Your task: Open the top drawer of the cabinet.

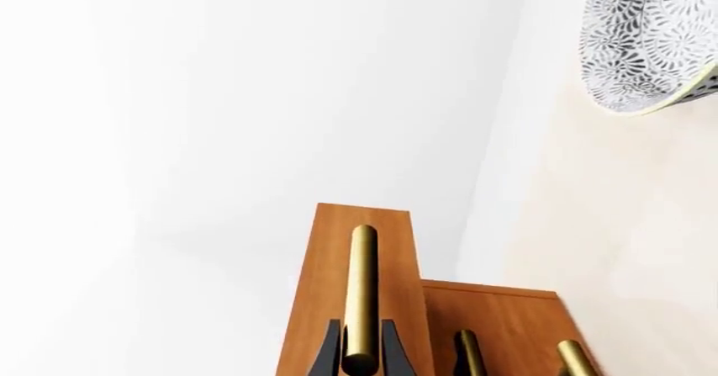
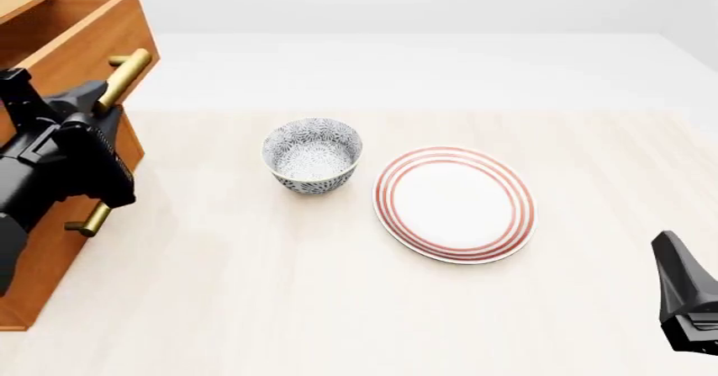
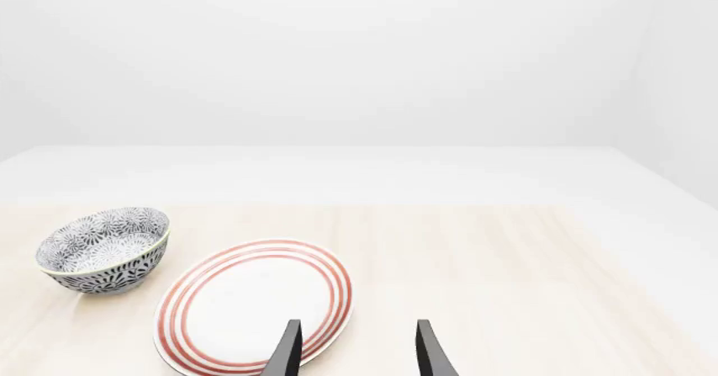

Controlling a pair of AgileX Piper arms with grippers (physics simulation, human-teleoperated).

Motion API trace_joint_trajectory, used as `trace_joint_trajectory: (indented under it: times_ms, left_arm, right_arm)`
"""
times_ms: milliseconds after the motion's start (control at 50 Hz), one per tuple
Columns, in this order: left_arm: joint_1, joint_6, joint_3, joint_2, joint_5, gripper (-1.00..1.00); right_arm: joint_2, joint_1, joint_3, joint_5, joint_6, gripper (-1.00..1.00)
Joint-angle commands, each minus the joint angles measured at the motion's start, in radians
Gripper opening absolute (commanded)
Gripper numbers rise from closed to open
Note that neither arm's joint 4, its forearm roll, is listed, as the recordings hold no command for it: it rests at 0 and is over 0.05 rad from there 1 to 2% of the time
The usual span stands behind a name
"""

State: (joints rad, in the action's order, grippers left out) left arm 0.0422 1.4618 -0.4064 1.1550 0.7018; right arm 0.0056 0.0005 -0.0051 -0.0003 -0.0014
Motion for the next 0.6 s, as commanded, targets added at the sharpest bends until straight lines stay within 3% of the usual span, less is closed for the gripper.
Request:
trace_joint_trajectory:
  times_ms: [20,600]
  left_arm:
    - [0.077,-0.003,0.012,-0.028,0.025,-1.00]
    - [0.094,-0.008,0.076,-0.112,0.016,-1.00]
  right_arm:
    - [-0.001,0.000,0.001,0.000,0.000,1.00]
    - [-0.001,0.000,0.001,0.000,0.000,1.00]
